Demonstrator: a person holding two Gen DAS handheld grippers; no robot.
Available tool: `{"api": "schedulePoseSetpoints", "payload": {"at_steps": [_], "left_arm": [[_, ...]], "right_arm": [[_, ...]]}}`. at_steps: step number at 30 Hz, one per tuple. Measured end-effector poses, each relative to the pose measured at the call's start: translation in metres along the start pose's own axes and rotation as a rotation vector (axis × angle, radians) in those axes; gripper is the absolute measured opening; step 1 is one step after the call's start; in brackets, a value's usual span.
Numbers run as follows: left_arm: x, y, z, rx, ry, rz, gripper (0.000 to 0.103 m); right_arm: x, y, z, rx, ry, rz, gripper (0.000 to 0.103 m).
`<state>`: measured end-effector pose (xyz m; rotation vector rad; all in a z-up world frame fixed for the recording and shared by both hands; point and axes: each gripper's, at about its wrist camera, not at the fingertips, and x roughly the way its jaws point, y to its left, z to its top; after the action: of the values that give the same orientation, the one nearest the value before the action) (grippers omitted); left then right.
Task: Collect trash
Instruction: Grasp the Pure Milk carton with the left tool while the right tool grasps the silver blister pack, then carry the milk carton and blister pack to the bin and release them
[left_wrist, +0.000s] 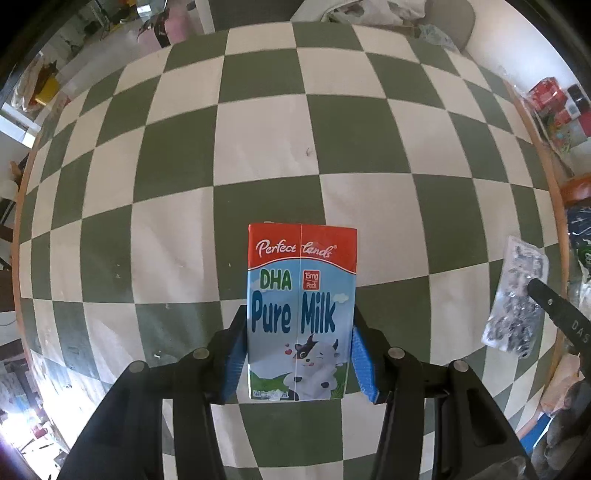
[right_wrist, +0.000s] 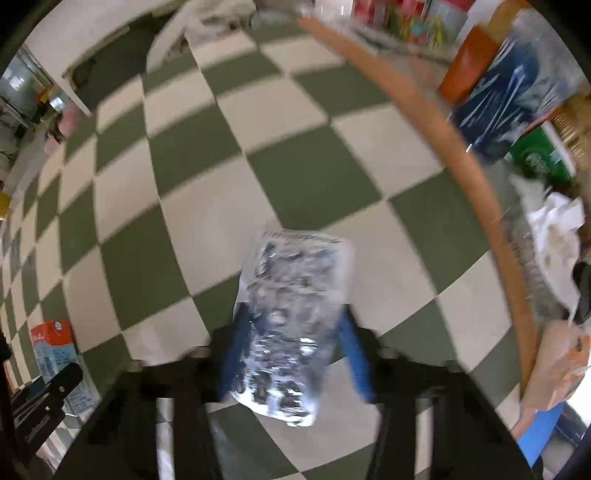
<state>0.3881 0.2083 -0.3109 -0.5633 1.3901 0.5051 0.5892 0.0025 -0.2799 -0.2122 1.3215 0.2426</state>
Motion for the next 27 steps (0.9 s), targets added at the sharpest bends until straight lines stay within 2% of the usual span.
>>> {"api": "schedulePoseSetpoints", "payload": {"at_steps": [4, 8, 10, 13, 16, 21, 27], "left_arm": [[-0.014, 0.005, -0.014, 0.001, -0.014, -0.003, 0.047], [-0.022, 0.006, -0.017, 0.002, -0.02, 0.002, 0.047], [-0.023, 0.008, -0.019, -0.008, -0.017, 0.003, 0.047], [-0.023, 0.011, -0.016, -0.024, -0.009, 0.004, 0.047], [-0.026, 0.013, -0.016, -0.032, -0.011, 0.01, 0.047], [-0.038, 0.023, -0.025, -0.041, -0.032, 0.015, 0.047], [-0.068, 0.03, -0.042, -0.029, -0.092, 0.018, 0.047]], "right_arm": [[-0.01, -0.015, 0.0, 0.026, 0.017, 0.084, 0.023], [-0.026, -0.026, -0.002, 0.03, -0.013, 0.143, 0.007], [-0.024, -0.016, -0.023, 0.006, -0.02, 0.162, 0.007], [-0.006, 0.023, -0.038, -0.055, 0.019, 0.184, 0.007], [0.003, 0.049, -0.043, -0.092, -0.003, 0.153, 0.008], [-0.008, 0.053, -0.044, -0.074, -0.029, 0.218, 0.007], [-0.034, 0.067, -0.051, -0.132, -0.075, 0.24, 0.006]]}}
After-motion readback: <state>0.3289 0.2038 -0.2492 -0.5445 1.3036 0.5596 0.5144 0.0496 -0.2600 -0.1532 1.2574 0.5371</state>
